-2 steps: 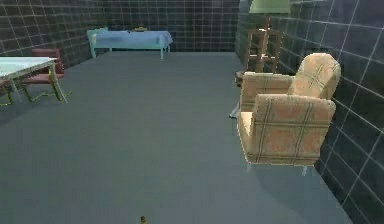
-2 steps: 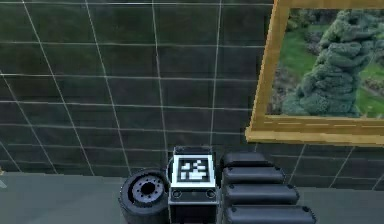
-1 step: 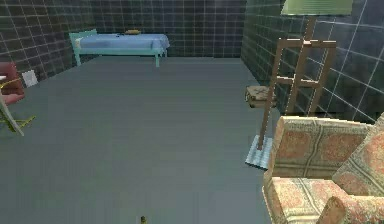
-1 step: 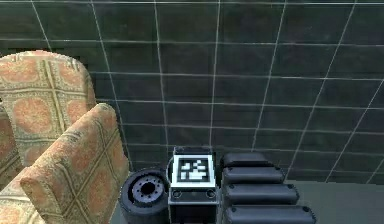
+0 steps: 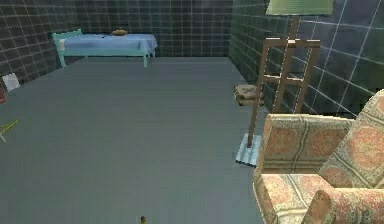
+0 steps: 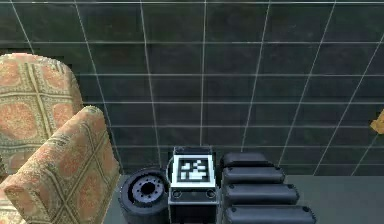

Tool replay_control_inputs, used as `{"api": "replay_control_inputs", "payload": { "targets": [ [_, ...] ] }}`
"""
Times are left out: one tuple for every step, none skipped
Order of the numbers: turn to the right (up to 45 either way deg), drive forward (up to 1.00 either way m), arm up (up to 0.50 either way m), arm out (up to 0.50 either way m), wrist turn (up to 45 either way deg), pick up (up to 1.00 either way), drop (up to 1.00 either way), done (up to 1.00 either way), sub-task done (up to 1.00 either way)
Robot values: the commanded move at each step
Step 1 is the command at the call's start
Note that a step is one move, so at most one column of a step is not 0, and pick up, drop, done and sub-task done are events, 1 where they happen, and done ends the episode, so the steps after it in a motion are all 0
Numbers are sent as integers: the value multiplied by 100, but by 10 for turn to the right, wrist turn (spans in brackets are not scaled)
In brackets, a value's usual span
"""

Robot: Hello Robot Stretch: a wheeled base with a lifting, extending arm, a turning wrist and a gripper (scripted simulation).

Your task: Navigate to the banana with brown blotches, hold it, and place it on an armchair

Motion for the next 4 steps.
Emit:
{"api": "replay_control_inputs", "payload": {
  "targets": [
    [0,15,0,0,0,0,0,0,0],
    [-360,0,0,0,0,0,0,0,0],
    [0,0,0,48,0,0,0,0,0],
    [0,0,0,0,450,0,0,0,0]
  ]
}}
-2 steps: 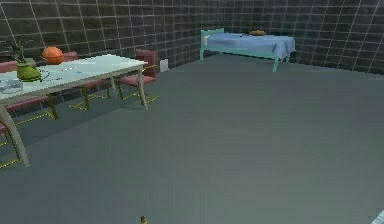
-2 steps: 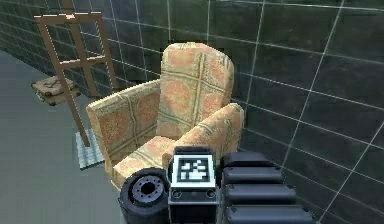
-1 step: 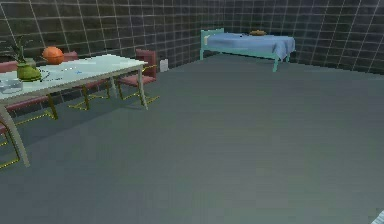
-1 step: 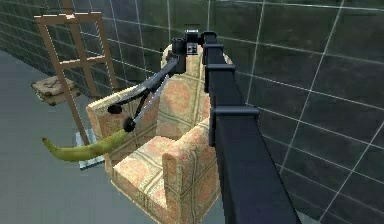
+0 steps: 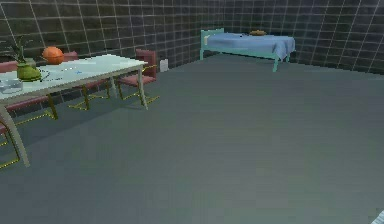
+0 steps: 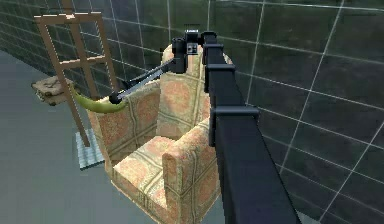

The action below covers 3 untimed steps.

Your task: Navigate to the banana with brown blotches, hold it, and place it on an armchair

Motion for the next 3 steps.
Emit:
{"api": "replay_control_inputs", "payload": {
  "targets": [
    [0,0,0,0,450,0,0,0,0],
    [0,0,0,0,60,0,0,0,0],
    [0,0,-38,0,0,0,0,0,0]
  ]
}}
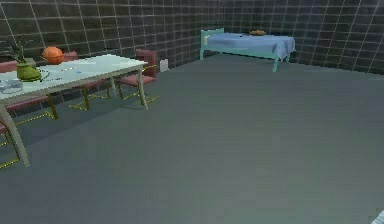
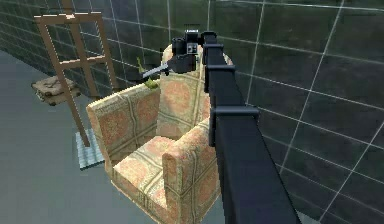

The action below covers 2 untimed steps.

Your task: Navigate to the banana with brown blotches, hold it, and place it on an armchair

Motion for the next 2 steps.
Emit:
{"api": "replay_control_inputs", "payload": {
  "targets": [
    [0,0,-50,0,0,0,0,0,0],
    [0,0,0,0,0,0,100,0,0]
  ]
}}
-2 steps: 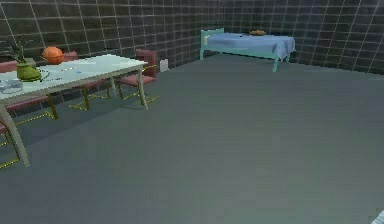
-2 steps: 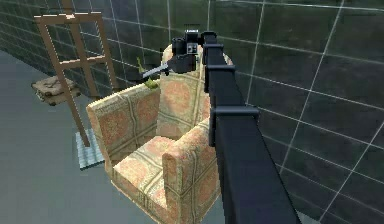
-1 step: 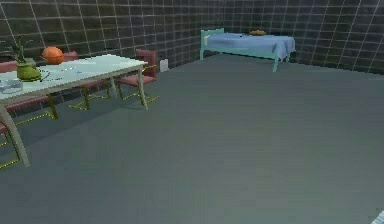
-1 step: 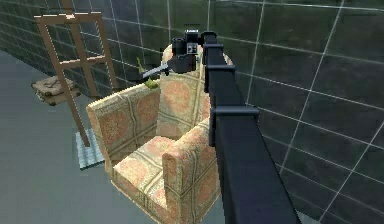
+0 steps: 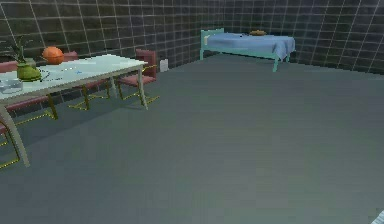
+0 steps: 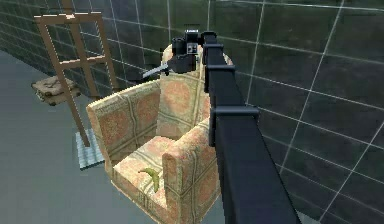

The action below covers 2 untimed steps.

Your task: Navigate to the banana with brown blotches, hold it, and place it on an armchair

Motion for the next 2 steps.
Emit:
{"api": "replay_control_inputs", "payload": {
  "targets": [
    [0,0,0,-10,0,0,0,0,0],
    [0,0,0,0,0,0,0,100,0]
  ]
}}
